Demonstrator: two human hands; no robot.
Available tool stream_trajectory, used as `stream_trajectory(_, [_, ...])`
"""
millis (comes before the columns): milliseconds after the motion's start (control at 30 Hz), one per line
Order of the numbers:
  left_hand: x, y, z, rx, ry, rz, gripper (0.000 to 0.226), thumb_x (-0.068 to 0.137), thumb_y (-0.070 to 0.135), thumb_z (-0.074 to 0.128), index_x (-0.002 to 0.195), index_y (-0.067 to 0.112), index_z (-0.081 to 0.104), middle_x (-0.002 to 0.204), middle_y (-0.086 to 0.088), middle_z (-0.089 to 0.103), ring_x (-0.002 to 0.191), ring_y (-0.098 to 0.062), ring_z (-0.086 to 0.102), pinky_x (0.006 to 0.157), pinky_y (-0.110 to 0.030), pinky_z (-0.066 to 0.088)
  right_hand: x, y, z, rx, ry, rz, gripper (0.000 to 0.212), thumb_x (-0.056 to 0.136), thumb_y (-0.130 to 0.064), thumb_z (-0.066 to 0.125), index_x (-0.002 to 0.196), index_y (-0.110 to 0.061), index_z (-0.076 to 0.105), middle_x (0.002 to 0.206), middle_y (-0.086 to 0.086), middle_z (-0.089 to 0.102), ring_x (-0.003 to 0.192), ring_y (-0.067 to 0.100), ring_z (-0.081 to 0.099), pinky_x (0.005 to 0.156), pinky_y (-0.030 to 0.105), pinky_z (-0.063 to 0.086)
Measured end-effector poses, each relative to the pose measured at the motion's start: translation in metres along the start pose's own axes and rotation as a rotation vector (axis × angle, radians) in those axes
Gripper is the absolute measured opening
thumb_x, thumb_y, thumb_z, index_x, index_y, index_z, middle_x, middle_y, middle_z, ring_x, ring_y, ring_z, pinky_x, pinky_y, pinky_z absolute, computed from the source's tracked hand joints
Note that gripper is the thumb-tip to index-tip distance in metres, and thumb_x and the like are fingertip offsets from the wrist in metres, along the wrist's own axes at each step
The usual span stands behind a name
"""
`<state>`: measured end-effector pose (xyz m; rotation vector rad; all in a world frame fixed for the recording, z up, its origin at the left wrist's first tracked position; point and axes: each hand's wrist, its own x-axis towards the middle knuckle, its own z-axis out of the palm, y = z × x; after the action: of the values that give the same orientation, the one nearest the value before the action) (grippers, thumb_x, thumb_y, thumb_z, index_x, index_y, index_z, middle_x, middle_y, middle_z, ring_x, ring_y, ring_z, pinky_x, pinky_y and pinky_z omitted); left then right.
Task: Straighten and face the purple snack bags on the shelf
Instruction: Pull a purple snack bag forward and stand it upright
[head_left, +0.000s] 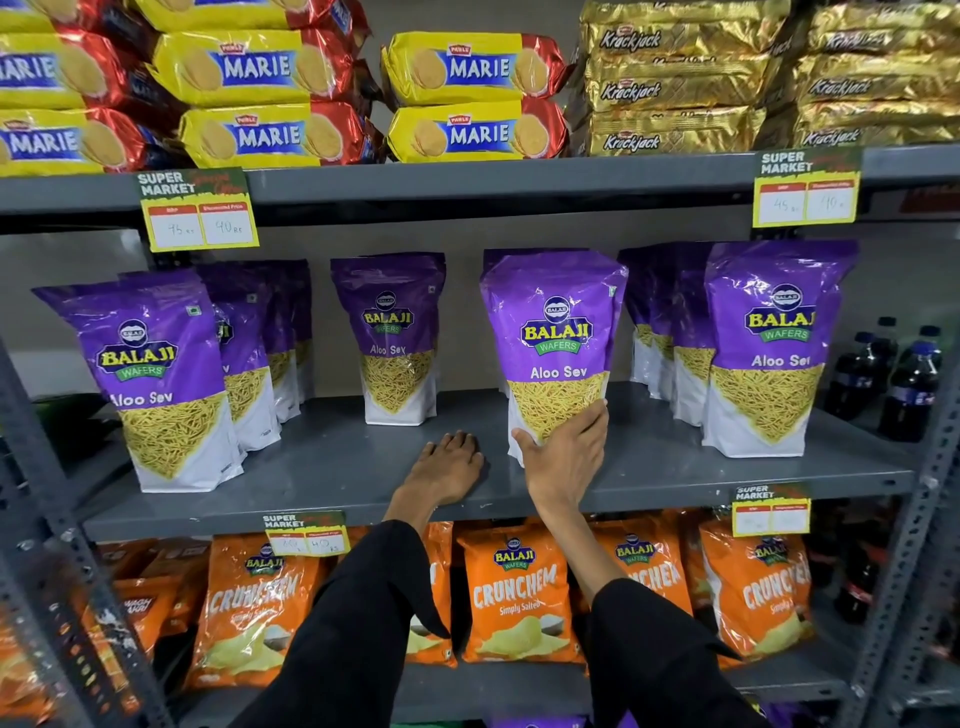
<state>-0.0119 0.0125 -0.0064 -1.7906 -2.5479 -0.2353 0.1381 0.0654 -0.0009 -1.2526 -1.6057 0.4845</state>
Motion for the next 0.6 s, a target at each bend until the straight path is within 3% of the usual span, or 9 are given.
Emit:
stream_trajectory(333, [-0.001, 0.000, -0.001, -0.016, 0.011, -0.008, 0.054, 0.107, 0.035, 0.020, 0.152, 0.008, 0.032, 0.163, -0.013, 0.030, 0.151, -0.028, 0.027, 0.122, -0.048, 0.020, 0.002, 0.006, 0.002, 0.003, 0.018, -0.017, 0.123, 0.072, -0.056, 0.082, 0.157, -0.003, 0.010, 0.162, 0.021, 0.025, 0.150, 0.037, 0.030, 0.119, 0.048, 0.034])
stream_trajectory(467, [-0.003, 0.001, -0.003, -0.056, 0.026, -0.013, 0.054, 0.107, 0.035, 0.022, 0.153, 0.010, 0.034, 0.163, -0.012, 0.031, 0.150, -0.028, 0.029, 0.122, -0.047, 0.021, -0.003, 0.006, -0.003, 0.051, -0.005, -0.021, 0.126, 0.075, -0.056, 0.081, 0.159, -0.005, 0.002, 0.166, 0.022, 0.012, 0.153, 0.039, 0.022, 0.123, 0.049, 0.028])
stream_trajectory(533, [-0.007, 0.000, -0.004, -0.132, 0.082, -0.004, 0.052, 0.107, 0.034, 0.027, 0.154, 0.013, 0.034, 0.164, -0.010, 0.031, 0.149, -0.028, 0.033, 0.122, -0.044, 0.024, -0.014, 0.006, -0.007, 0.077, 0.078, -0.093, 0.113, 0.082, -0.056, 0.075, 0.159, -0.010, 0.006, 0.166, 0.017, 0.013, 0.152, 0.035, 0.025, 0.122, 0.050, 0.032])
stream_trajectory(600, [-0.016, -0.005, -0.005, -0.183, 0.125, 0.012, 0.056, 0.107, 0.035, 0.031, 0.158, 0.014, 0.028, 0.168, -0.007, 0.023, 0.154, -0.025, 0.026, 0.125, -0.043, 0.021, -0.030, 0.001, -0.008, 0.188, 0.191, -0.220, 0.088, 0.092, -0.050, 0.067, 0.157, -0.016, 0.019, 0.162, 0.009, 0.025, 0.148, 0.026, 0.034, 0.114, 0.048, 0.044])
